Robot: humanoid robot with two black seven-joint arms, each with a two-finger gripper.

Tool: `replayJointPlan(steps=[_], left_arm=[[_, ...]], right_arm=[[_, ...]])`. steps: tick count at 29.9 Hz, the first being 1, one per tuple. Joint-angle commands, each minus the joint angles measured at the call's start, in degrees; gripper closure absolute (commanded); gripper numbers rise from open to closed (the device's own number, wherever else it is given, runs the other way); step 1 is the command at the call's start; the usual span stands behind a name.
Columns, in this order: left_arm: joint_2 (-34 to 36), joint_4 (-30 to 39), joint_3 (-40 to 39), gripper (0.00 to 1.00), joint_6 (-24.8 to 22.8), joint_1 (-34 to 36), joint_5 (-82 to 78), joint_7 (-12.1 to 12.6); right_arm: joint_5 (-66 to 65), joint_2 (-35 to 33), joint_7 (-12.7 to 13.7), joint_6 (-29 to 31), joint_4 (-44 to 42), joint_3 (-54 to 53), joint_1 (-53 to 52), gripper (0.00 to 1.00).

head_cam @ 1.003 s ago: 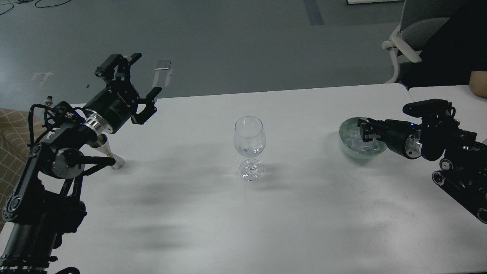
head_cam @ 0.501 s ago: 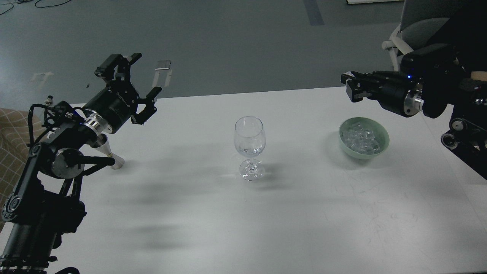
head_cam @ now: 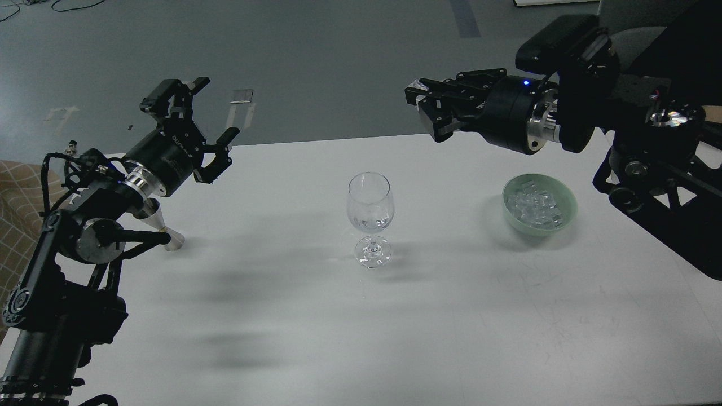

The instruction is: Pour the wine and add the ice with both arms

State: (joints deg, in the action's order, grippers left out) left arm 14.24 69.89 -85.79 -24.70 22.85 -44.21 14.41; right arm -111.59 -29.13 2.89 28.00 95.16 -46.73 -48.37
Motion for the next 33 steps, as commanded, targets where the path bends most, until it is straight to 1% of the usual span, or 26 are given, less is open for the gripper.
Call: replayJointPlan(steps=[1, 8, 15, 22, 30, 33], left_arm=[[0.0, -0.02, 0.01, 0.02, 0.0, -0.09, 0.0, 0.0], [0.18, -0.02, 0.01, 0.02, 0.0, -0.09, 0.0, 0.0], [0.18, -0.02, 0.01, 0.02, -0.09, 0.0, 0.09, 0.0], [0.09, -0.02, 0.01, 0.02, 0.0, -0.09, 0.09, 0.0], [0.09, -0.02, 0.01, 0.02, 0.0, -0.09, 0.09, 0.0], [0.0, -0.02, 0.01, 0.02, -0.09, -0.18, 0.09, 0.0]], right_arm=[[0.05, 1.62, -0.08, 0.0, 0.9, 0.06, -0.41, 1.0], [0.4, 3.29, -0.34, 0.0, 0.9, 0.59, -0.59, 1.0], [0.49, 3.38, -0.52, 0.0, 0.99, 1.03, 0.11, 0.99], [0.49, 3.99, -0.61, 0.0, 0.9, 4.98, 0.81, 0.99], [0.41, 4.35, -0.52, 0.0, 0.9, 6.74, 2.4, 0.99], [0.32, 5.57, -0.26, 0.0, 0.82, 7.09, 2.84, 0.98]])
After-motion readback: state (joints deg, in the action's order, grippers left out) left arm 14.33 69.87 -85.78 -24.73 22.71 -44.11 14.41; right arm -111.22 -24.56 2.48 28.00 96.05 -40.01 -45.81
